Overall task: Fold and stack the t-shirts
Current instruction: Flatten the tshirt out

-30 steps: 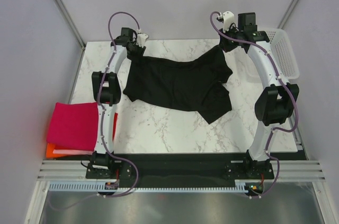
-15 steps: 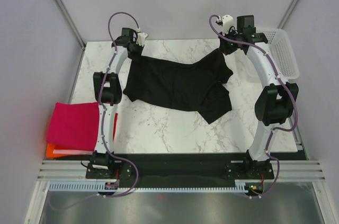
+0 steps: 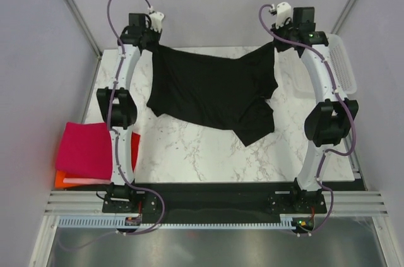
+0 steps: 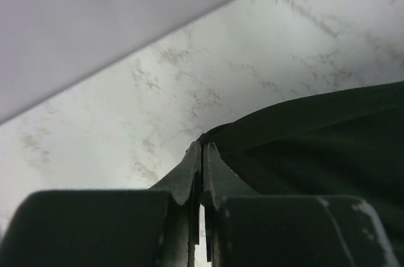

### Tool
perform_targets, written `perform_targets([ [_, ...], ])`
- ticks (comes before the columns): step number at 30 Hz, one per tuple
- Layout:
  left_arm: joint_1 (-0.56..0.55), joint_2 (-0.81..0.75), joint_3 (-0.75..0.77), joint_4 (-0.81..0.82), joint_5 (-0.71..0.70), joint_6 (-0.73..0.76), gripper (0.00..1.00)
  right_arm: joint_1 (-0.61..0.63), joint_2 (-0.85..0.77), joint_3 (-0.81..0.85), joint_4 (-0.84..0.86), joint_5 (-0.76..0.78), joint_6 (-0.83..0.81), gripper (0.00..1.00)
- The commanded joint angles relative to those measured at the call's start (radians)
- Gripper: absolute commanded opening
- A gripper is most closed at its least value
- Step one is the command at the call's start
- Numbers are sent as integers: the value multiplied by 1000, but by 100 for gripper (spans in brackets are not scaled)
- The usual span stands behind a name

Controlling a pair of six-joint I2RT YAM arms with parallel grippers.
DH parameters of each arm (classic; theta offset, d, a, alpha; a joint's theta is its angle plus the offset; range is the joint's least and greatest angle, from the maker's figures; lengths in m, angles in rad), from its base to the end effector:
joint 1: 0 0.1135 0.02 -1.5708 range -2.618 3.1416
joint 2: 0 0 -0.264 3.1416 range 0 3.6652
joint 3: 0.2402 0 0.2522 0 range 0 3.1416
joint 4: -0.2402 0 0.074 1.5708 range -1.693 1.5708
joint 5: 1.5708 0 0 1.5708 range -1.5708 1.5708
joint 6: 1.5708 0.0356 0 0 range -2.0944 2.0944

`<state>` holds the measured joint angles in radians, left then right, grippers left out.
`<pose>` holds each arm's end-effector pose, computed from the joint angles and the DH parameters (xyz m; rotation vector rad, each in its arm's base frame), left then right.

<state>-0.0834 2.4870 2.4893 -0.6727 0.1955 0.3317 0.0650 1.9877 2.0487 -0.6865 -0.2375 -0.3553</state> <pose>0.5571 -0.0535 0.2671 0.5617 2.1555 -0.0834 0.4543 0.0380 0.3661 -0.5831 2.0982 0.0959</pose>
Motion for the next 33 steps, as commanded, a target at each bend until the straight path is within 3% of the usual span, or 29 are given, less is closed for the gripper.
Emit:
perform_targets([
  [1, 51, -290, -39, 110, 68, -42, 2, -48, -3, 114, 71, 73, 52, 0],
  [6, 82, -566, -254, 238, 91, -10, 2, -53, -73, 177, 94, 72, 10, 0],
  [21, 82, -1167, -720, 291, 111, 93, 2, -53, -491, 121, 93, 84, 18, 0],
  [28, 82, -1511, -934, 332, 111, 110, 2, -53, -733, 76, -37, 75, -73, 0],
  [33, 82, -1724, -977, 292, 150, 116, 2, -53, -918, 91, -108, 98, -105, 0],
])
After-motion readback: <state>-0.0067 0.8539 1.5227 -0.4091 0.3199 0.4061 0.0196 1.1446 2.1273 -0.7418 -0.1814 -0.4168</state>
